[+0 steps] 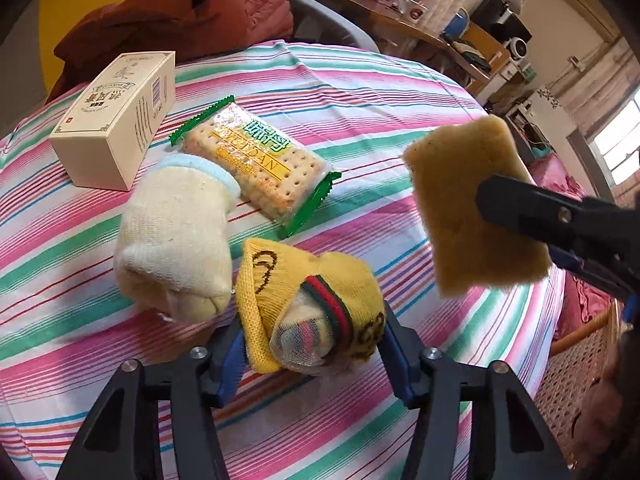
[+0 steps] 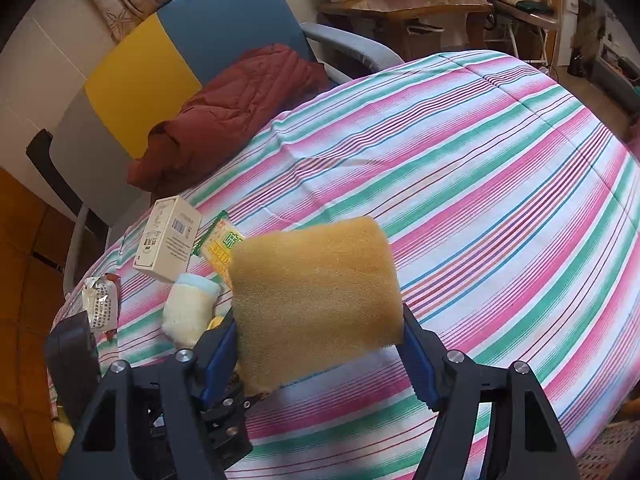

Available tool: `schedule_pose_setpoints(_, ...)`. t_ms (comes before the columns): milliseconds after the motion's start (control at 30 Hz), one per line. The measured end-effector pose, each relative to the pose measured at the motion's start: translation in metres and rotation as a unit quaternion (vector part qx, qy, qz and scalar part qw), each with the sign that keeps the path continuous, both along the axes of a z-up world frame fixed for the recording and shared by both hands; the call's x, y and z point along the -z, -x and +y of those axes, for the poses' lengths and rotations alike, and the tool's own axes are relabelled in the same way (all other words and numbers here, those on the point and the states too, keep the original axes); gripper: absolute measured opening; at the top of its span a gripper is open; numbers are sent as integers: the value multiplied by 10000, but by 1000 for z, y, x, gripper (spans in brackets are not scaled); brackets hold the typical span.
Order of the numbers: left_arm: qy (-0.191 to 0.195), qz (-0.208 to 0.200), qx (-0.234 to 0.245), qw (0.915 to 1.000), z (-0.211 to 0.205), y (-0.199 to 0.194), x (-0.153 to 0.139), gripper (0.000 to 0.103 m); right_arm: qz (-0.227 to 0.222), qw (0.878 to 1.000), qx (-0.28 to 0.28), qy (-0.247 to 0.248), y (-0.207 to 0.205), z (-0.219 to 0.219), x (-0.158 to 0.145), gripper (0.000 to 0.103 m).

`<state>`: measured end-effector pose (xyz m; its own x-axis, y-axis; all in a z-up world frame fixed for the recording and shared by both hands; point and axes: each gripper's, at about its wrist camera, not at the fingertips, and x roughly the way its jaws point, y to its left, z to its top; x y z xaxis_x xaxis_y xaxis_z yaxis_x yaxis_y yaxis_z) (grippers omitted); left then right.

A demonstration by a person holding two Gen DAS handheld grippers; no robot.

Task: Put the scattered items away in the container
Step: 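Grasp the yellow knit sock bundle with the left tool while the right tool holds the sponge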

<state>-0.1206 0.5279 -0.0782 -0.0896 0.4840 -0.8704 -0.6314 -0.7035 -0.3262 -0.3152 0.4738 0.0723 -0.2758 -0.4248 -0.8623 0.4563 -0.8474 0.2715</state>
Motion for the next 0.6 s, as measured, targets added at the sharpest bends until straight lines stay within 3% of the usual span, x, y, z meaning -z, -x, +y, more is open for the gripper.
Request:
schedule_pose_setpoints(233, -40, 0, 188, 9998, -32, -21, -3, 54, 37, 9999, 110, 63, 4, 4, -1, 73)
schedule_pose_setpoints(433, -37, -20, 112, 9999, -84, -42, -6, 54, 108, 9995, 73, 296, 2, 5, -7, 73)
schedule_pose_setpoints(600, -28, 45, 38, 10000, -128, -60, -10, 52, 158, 9998, -41, 95, -4, -1, -5, 73)
